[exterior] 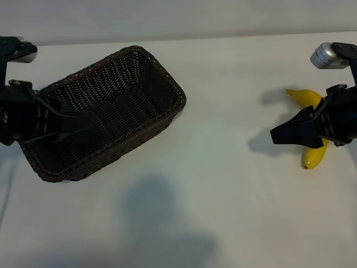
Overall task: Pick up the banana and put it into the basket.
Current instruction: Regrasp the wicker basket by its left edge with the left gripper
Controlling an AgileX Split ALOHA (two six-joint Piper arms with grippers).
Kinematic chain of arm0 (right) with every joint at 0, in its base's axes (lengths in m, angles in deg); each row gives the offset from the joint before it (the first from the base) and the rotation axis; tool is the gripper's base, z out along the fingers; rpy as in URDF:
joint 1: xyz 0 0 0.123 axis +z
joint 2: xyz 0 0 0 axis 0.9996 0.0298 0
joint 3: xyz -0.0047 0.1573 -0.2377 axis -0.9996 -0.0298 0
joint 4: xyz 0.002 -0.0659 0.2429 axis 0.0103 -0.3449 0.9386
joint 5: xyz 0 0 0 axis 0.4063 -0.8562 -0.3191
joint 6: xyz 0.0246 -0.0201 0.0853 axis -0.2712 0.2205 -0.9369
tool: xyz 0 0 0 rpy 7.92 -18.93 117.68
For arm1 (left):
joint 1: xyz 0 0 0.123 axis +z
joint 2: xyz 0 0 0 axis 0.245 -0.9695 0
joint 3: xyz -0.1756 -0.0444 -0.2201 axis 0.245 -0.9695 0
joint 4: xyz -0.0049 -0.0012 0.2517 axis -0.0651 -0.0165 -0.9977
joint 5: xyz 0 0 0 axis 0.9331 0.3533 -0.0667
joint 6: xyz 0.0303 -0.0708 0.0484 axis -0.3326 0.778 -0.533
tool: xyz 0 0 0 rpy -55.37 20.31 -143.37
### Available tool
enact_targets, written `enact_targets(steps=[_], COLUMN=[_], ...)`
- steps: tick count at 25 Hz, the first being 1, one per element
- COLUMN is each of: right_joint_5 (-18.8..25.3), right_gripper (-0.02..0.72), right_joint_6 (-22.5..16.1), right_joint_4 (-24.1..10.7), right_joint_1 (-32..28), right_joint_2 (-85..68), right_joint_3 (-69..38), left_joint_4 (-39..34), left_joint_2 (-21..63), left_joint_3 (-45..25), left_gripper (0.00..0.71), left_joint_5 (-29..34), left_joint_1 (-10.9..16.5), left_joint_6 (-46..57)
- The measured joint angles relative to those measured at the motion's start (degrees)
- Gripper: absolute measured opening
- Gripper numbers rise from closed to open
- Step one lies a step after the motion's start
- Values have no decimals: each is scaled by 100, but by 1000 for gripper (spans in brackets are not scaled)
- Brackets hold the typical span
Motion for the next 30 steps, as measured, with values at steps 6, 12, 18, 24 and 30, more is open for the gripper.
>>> enact_targets(steps=[6,12,18,24,30], right_joint_5=[0,0,0,0,0], right_gripper=[507,506,505,505,505], right_joint_6=[0,-2,-13,-100,-186], right_joint_4=[0,0,0,0,5], right_joint_1=[0,0,0,0,0], right_joint_2=[0,0,0,0,0], right_joint_3=[0,0,2,2,2], left_joint_4=[0,-86,-950,-2234,-2952], left_joint_2=[0,0,24,24,3], left_joint_3=[0,0,226,573,614], left_gripper=[483,483,483,483,483], left_joint_5=[0,0,287,655,814], left_joint_1=[0,0,93,522,645], left_joint_6=[-6,28,1092,2919,3822])
